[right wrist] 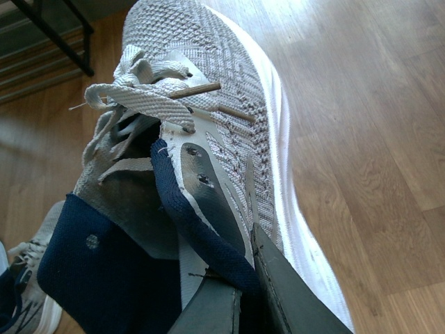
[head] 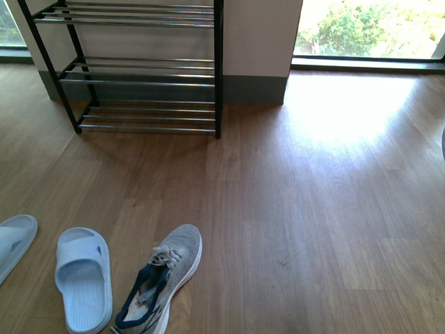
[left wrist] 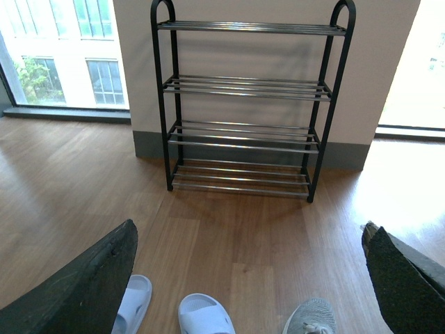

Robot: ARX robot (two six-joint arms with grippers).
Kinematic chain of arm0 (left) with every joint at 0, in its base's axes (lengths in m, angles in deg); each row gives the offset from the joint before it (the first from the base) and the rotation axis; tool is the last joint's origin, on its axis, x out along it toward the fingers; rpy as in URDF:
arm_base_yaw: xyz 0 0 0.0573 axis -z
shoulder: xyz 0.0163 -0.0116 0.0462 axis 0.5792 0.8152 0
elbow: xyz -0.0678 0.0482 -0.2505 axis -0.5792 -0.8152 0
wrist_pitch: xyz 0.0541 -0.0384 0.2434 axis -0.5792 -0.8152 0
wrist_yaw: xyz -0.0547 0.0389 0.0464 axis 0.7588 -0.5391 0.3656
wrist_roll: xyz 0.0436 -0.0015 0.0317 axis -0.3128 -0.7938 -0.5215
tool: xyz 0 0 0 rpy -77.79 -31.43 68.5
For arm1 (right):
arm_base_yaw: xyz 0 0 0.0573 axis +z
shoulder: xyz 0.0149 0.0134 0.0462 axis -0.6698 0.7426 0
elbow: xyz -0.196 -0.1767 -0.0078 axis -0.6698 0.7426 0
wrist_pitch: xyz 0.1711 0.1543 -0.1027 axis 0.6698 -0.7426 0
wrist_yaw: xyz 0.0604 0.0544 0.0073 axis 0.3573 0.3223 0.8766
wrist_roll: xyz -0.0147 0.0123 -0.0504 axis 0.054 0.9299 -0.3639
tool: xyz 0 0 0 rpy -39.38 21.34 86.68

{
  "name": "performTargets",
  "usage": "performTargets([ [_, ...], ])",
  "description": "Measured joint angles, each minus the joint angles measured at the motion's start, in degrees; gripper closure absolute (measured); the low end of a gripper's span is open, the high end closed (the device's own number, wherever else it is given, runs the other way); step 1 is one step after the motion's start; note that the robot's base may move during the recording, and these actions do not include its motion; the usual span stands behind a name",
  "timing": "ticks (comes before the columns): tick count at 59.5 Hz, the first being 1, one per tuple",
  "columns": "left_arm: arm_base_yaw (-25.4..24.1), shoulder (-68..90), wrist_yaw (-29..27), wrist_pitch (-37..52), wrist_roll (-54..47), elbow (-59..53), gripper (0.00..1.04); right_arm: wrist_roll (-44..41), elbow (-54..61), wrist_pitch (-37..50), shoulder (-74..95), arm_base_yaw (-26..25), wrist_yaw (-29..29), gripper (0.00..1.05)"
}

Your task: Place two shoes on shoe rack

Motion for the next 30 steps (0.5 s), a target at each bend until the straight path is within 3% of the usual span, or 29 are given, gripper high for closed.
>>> performTargets([
  [20, 0.0, 0.0, -0.07, 0.0, 0.0, 0.0, 0.09, 0.13, 0.02, -0.02, -0.04, 0.02, 0.66, 1.04],
  [25, 3.45, 5.81, -9.42, -9.16, 6.75, 3.52, 0.09, 0.11, 0.02, -0.02, -0.04, 0.02, 0.66, 1.04],
  [30, 6.21, 17.09, -12.37, -6.99, 11.47, 5.6, 0.09, 0.11, 0.02, -0.02, -0.04, 0.02, 0.44, 1.04],
])
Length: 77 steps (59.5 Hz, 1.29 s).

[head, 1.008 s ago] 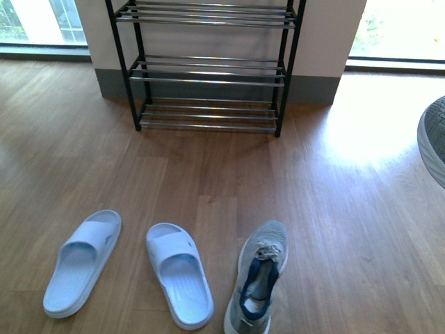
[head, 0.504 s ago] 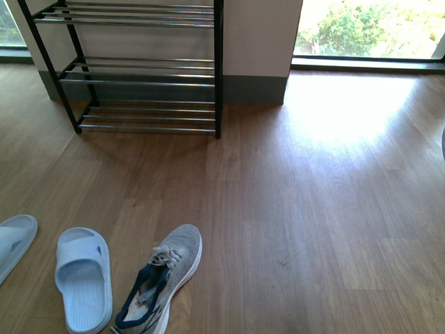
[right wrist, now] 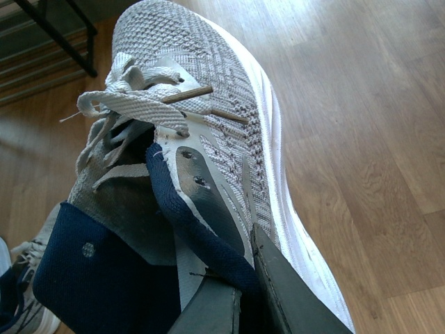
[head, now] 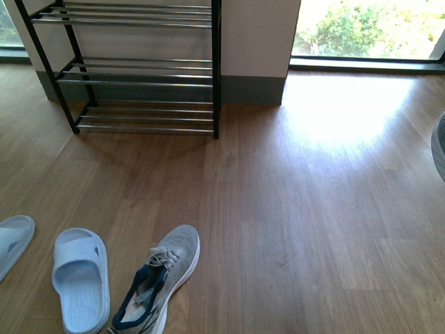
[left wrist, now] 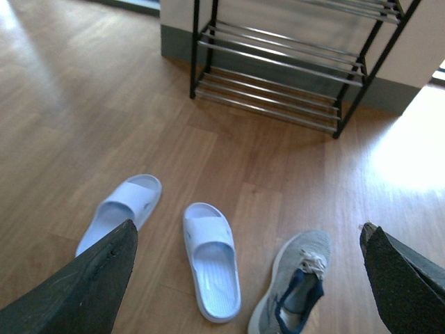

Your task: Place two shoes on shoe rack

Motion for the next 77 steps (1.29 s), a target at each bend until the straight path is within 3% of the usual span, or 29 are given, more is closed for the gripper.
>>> performTargets([
  [9, 1.62, 30.67, 4.17, 20.44, -0.5, 4.04, 0.09, 0.0, 0.0, 0.0, 0.0, 0.02, 0.04, 1.04],
  [20, 2.25, 58.27, 5.33, 32.39, -5.44, 10.97, 0.09, 0.02, 0.0, 0.0, 0.0, 0.02, 0.04, 1.04],
  [38, 6.95, 90.64, 6.91, 33.4, -11.17, 25.66, 0.09, 0.0, 0.0, 0.0, 0.0, 0.02, 0.04, 1.04],
  [77, 10.8, 127.34, 4.68, 23.63, -16.59, 53.64, 0.09, 0.0, 0.0, 0.0, 0.0, 0.0, 0.04, 1.04],
])
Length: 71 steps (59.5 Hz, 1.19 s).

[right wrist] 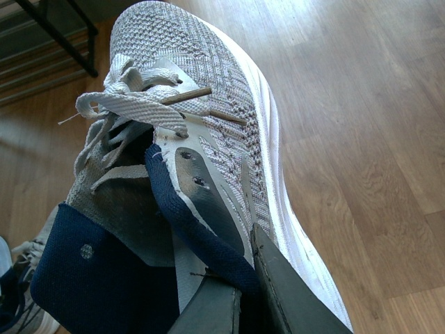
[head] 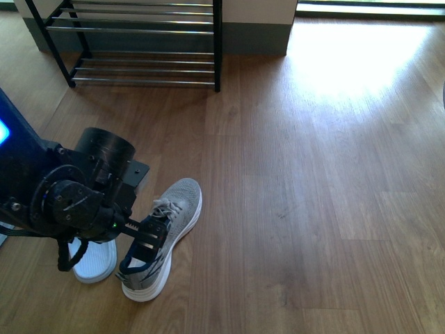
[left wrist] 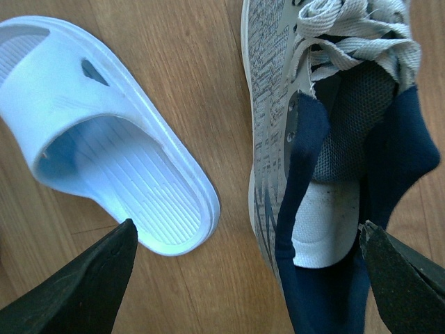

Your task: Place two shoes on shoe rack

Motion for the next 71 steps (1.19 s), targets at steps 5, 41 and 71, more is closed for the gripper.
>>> performTargets([
  [5, 0.07, 3.02, -0.28, -0.9, 0.0, 2.4, 0.09, 0.02, 0.0, 0.0, 0.0, 0.0, -0.02, 1.04],
  [41, 1.88, 15.52, -1.79, -9.09, 0.02, 18.05, 0.13, 0.02, 0.0, 0.0, 0.0, 0.02, 0.0, 1.04],
  [71, 2.99, 17.16, -3.17, -11.65, -0.11, 20.39, 1.02, 0.02, 0.0, 0.0, 0.0, 0.02, 0.0, 1.04],
])
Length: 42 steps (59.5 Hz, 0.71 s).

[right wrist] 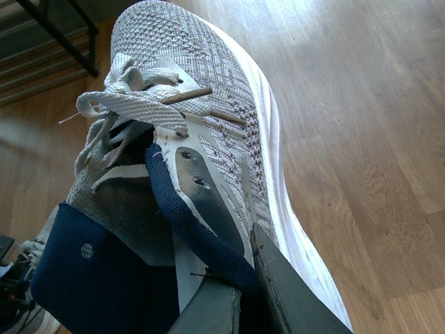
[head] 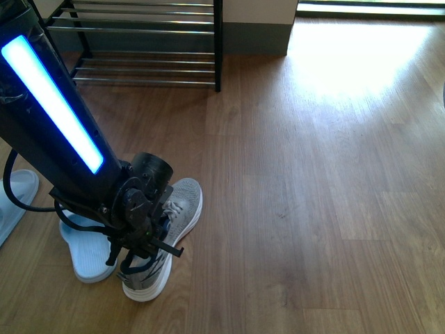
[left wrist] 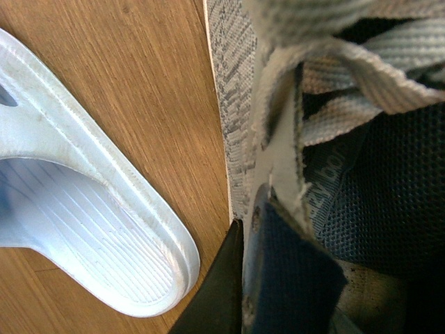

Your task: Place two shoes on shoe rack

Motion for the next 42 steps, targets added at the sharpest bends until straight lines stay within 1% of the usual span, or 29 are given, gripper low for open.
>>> performTargets([
  [1, -0.02, -0.04, -0.02, 0.02, 0.02, -0.02, 1.04, -0.02, 0.0, 0.0, 0.0, -0.02, 0.0, 1.04],
  [9, -0.66, -1.29, 0.48, 1.75, -0.17, -2.19, 1.03, -0.02, 0.0, 0.0, 0.0, -0.02, 0.0, 1.04],
  [14, -1.38, -4.39, 2.21, 4.37, -0.17, -6.69, 1.03, 0.0, 0.0, 0.0, 0.0, 0.0, 0.0, 1.04],
  [25, -2.97, -13.33, 3.19, 10.38, -0.46, -16.06, 1.03, 0.0, 0.0, 0.0, 0.0, 0.0, 0.0, 1.04],
  [33, -4.52, -27.34, 4.15, 15.41, -1.4, -27.89, 1.03, 0.0, 0.0, 0.0, 0.0, 0.0, 0.0, 1.04],
  [41, -5.88, -38.07, 5.07, 17.05, -1.33, -35.58, 1.03, 0.0, 0.0, 0.0, 0.0, 0.0, 0.0, 1.04],
  [42, -6.43, -41.33, 5.31, 17.18, -1.29, -37.68, 1.03, -0.02, 0.0, 0.0, 0.0, -0.02, 0.0, 1.04],
])
